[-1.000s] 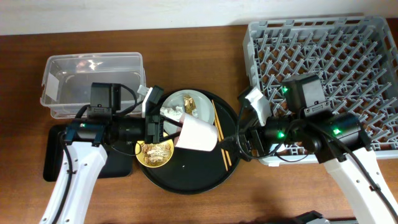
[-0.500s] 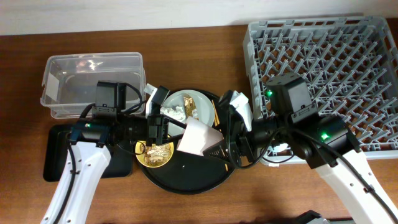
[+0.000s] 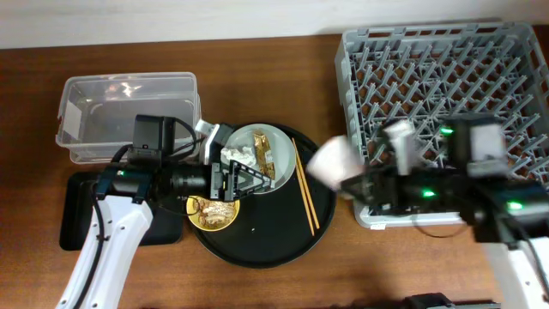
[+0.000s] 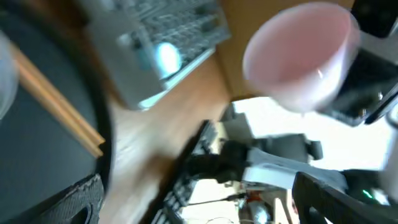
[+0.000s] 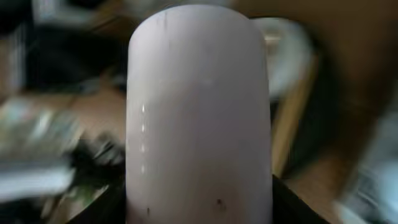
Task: Sort waste into correct bins and load items into the dishwasher rack
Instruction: 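Place the pink cup in the dish rack with the right gripper, then grasp the yellow bowl with the left gripper and lift it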
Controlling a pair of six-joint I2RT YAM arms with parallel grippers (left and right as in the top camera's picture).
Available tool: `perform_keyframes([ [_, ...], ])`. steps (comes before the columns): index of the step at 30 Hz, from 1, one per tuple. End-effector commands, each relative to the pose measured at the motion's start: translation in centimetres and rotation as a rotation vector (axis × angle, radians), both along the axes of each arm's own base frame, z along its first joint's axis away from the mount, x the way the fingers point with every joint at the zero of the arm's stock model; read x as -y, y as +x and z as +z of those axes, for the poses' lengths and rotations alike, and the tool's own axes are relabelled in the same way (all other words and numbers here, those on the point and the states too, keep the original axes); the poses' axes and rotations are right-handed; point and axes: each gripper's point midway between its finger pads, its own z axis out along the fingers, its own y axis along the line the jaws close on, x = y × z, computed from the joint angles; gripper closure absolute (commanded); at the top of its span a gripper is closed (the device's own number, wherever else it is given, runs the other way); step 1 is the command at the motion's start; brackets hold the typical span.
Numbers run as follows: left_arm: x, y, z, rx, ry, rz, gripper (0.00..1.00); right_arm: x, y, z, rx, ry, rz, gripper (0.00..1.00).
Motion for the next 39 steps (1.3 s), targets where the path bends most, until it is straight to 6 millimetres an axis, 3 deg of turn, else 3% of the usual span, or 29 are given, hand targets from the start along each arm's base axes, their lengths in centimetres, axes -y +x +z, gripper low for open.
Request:
perform_keyframes([
  [1, -1.2, 1.0, -1.7, 0.029, 0.148, 0.074, 0.04, 14.0, 1.2, -4.5, -0.215, -0.355, -0.670, 0.57],
  [2, -1.2, 1.0, -1.7, 0.029, 0.150, 0.074, 0.04, 16.1, 0.9, -5.2, -0.260, -0.402, -0.766, 0.57],
  [7, -1.3, 0.7, -1.9, 0.008, 0.155, 0.073, 0.04, 21.8, 0.9, -8.9, -0.471, -0.506, -1.000, 0.57],
  [12, -1.3, 0.5, -2.0, -0.001, 0.157, 0.072, 0.04, 23.2, 2.2, -12.7, -0.623, -0.501, -1.004, 0.57],
  [18, -1.4, 0.4, -2.0, -0.012, 0.159, 0.071, 0.04, 23.4, 2.7, -15.3, -0.714, -0.515, -0.975, 0.56],
  [24, -1.4, 0.3, -2.1, -0.017, 0.160, 0.071, 0.04, 24.1, 2.1, -16.5, -0.794, -0.497, -1.012, 0.40],
  [25, -1.4, 0.3, -2.1, -0.017, 0.160, 0.071, 0.04, 24.4, 1.9, -16.5, -0.807, -0.449, -1.036, 0.36],
  [26, -1.4, 0.3, -2.1, -0.017, 0.160, 0.071, 0.04, 24.5, 2.0, -16.4, -0.814, -0.391, -1.047, 0.23],
  [27, -1.4, 0.3, -2.1, -0.017, 0.160, 0.071, 0.03, 24.3, 2.2, -16.2, -0.812, -0.328, -1.035, 0.21],
  [31, -1.4, 0.3, -2.1, -0.018, 0.160, 0.071, 0.03, 22.8, 2.9, -14.3, -0.751, -0.226, -0.921, 0.21],
  [33, -1.4, 0.2, -2.1, -0.020, 0.161, 0.071, 0.04, 19.4, 4.2, -11.7, -0.599, -0.115, -0.726, 0.21],
  [34, -1.7, 0.4, -2.6, -0.019, 0.192, 0.086, 0.11, 17.0, 4.5, -9.4, -0.491, -0.063, -0.615, 0.21],
  [35, -2.6, 0.6, -4.3, -0.031, 0.311, 0.125, 0.19, 13.8, 3.7, -6.0, -0.342, -0.044, -0.499, 0.21],
  [37, -6.1, 0.5, -8.4, -0.114, 0.661, 0.291, 0.19, 10.6, 2.2, -2.9, -0.199, -0.056, -0.401, 0.21],
  [39, -9.6, 0.6, -10.7, -0.067, 1.032, 0.503, 0.24, 6.5, -0.7, 0.5, -0.032, -0.072, -0.283, 0.20],
])
